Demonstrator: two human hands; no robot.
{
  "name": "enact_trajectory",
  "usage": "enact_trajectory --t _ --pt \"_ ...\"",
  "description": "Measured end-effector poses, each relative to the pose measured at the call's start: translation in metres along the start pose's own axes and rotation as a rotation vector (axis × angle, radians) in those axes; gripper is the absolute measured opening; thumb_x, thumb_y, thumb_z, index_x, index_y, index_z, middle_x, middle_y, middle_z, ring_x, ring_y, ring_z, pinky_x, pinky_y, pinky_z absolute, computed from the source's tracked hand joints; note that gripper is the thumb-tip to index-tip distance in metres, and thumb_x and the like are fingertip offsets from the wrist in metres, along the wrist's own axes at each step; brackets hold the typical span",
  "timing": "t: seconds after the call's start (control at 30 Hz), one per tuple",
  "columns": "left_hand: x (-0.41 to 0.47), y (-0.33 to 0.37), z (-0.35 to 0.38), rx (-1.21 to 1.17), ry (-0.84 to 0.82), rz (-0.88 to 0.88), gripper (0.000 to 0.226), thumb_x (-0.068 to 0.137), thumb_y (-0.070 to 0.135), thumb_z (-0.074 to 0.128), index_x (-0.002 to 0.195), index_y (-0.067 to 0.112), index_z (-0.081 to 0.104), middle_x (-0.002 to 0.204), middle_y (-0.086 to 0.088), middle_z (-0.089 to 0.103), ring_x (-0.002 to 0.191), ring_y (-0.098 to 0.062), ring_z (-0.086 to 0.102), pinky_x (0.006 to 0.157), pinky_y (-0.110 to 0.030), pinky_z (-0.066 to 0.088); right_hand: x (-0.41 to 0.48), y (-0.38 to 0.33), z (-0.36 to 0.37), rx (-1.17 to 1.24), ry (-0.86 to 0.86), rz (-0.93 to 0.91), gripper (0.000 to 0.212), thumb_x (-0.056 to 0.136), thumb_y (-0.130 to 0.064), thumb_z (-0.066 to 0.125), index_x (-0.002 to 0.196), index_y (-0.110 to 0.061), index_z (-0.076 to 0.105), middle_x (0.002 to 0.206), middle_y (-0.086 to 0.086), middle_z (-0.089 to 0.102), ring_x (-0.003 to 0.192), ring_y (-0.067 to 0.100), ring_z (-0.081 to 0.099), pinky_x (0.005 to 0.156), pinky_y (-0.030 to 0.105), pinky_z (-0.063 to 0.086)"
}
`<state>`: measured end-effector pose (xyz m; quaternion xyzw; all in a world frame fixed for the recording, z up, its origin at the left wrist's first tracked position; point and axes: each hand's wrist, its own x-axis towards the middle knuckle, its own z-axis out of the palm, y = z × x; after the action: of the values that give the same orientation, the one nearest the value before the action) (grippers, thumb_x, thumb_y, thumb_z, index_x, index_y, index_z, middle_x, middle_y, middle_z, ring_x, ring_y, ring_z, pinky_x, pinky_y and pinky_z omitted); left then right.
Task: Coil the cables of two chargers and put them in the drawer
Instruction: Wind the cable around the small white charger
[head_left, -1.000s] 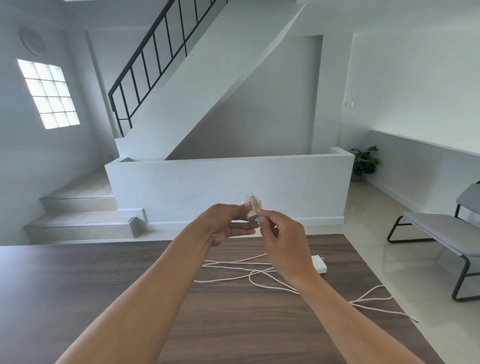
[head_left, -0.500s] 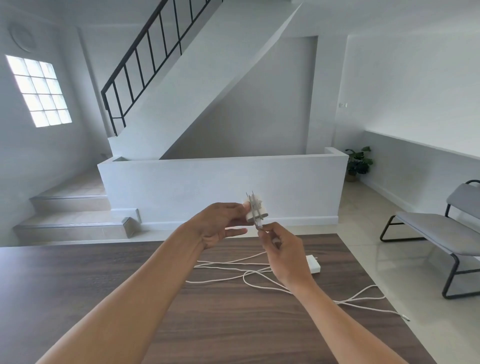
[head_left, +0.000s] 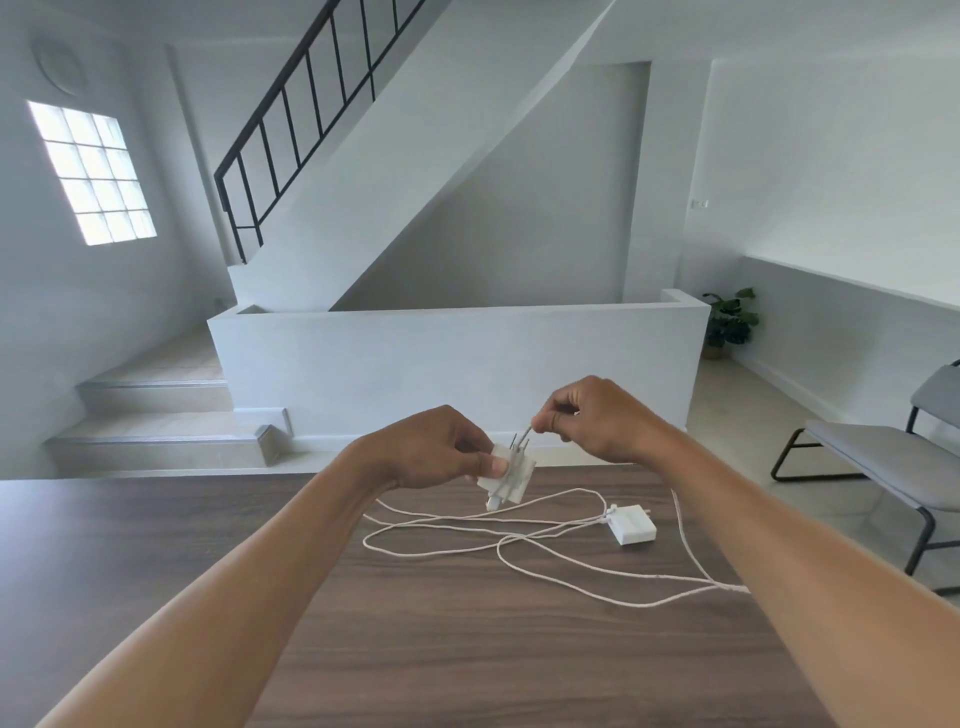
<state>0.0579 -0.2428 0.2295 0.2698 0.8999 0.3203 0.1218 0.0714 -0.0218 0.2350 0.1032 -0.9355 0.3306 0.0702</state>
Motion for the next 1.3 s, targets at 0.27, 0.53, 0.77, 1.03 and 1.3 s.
enact_trajectory --t 0.27,0.53,0.77,1.03,1.3 --pt "-0.001 -0.006 0.002 -0.006 0.153 -0.09 0.017 0.086 0.036 0.069 0.085 0.019 0.072 0.079 -0.001 0.076 0.075 -0.011 0.07 0.08 -0.033 0.051 -0.005 -0.028 0.023 -0.084 0.141 -0.058 0.02 0.09 -0.035 0.06 0.083 -0.019 0.07 0.07 -0.008 0.063 0.071 0.018 0.061 0.071 0.036 0.052" --pt "0.002 -0.002 0.013 -0.399 0.303 -0.136 0.026 0.092 0.022 0.066 0.069 0.012 0.058 0.065 0.004 0.062 0.078 -0.023 0.076 0.093 -0.044 0.055 -0.01 -0.021 0.046 0.016 0.325 -0.091 0.017 0.094 -0.033 0.054 0.087 -0.024 0.067 0.078 -0.013 0.066 0.071 0.01 0.058 0.072 0.035 0.051" --pt "0.007 0.0 0.018 -0.551 0.358 -0.154 0.019 0.093 0.021 0.064 0.085 0.005 0.061 0.082 -0.01 0.067 0.076 -0.024 0.076 0.089 -0.042 0.058 -0.013 -0.018 0.05 0.074 0.381 -0.112 0.015 0.095 -0.032 0.054 0.084 -0.026 0.062 0.087 -0.015 0.066 0.057 -0.001 0.047 0.062 0.029 0.043" --pt "0.005 0.002 0.025 -1.075 0.241 -0.143 0.023 0.099 0.014 0.053 0.116 -0.002 0.055 0.107 -0.027 0.07 0.1 -0.039 0.07 0.1 -0.046 0.051 -0.016 -0.019 0.041 0.211 0.368 -0.127 0.013 0.092 -0.03 0.061 0.091 -0.022 0.072 0.06 0.002 0.066 0.04 0.009 0.04 0.046 0.017 0.034" --pt "0.005 0.002 0.021 -1.004 0.217 -0.157 0.033 0.096 0.032 0.058 0.106 0.003 0.069 0.099 -0.027 0.071 0.101 -0.046 0.068 0.096 -0.047 0.054 -0.022 -0.013 0.041 0.259 0.292 -0.153 0.012 0.091 -0.03 0.064 0.096 -0.033 0.073 0.061 0.009 0.064 0.042 0.01 0.033 0.048 0.023 0.034"
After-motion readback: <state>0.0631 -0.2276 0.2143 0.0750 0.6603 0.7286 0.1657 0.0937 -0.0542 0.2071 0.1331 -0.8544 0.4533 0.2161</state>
